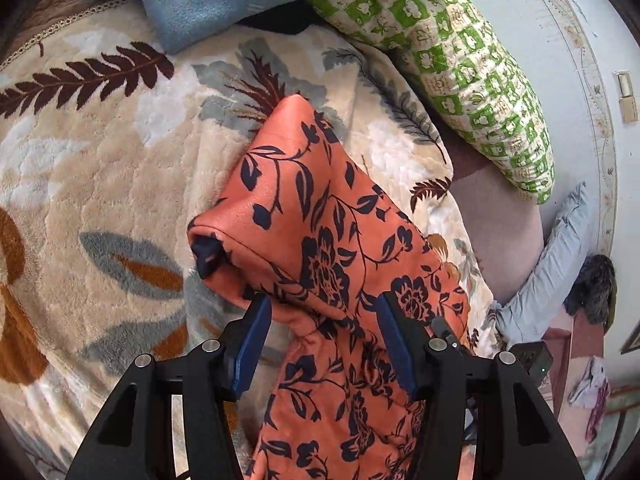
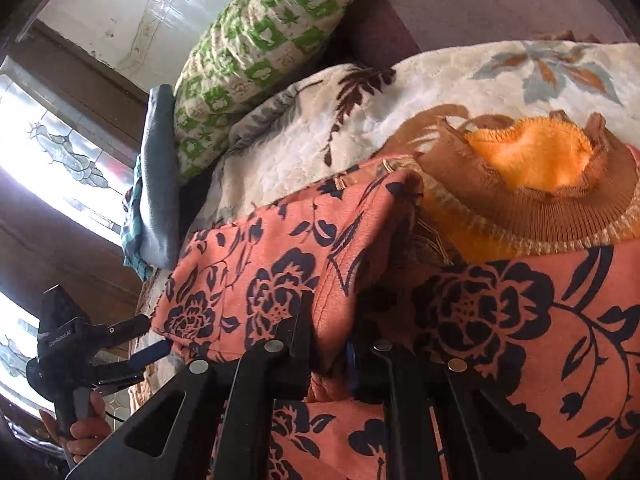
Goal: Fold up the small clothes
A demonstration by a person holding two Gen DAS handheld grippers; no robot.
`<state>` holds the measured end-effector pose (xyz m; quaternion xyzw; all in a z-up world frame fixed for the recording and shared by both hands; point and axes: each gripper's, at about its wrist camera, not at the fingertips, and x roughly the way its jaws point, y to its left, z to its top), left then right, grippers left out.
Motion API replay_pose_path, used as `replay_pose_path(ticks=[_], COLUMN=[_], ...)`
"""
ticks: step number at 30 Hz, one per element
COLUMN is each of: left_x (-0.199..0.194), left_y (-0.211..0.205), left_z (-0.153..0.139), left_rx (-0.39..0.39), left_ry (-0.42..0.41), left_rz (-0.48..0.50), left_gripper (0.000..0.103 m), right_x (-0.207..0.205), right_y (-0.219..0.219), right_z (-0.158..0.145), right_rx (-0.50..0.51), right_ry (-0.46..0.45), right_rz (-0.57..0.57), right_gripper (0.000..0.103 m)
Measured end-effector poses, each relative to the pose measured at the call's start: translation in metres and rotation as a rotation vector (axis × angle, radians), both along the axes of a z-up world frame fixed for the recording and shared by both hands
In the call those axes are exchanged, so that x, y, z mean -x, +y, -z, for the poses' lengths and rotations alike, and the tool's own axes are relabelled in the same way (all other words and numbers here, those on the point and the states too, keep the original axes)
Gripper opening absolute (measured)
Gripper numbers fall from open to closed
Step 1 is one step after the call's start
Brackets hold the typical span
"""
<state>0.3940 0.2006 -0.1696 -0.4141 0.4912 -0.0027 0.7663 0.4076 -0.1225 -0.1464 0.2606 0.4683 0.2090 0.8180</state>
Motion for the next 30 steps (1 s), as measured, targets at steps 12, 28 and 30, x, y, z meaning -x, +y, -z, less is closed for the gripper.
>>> replay_pose_path(ticks=[12, 28, 30], left_x=[-0.025, -0.027, -0.026], left_y=[-0.027, -0.264, -0.290], left_z=[-0.005, -0.004, 0.012], left_rx=[-0.087, -0.180, -0.210], left_ry=[-0.013, 0.031, 0.073], left_rz=[-0.010, 0.401, 0.444], left_gripper=[0.006, 0.008, 0.008], right_x=[0.013, 0.110, 0.124], right_y=[-0.036, -0.249, -0.270], right_z=[-0.049, -0.058, -0.035], right_rx=[-0.086, -0.019, -0.006], right_ry=[-0.059, -0.055, -0.005], right_rz=[0.062, 0.383, 0.430], right_gripper=[0.012, 0.012, 0.012])
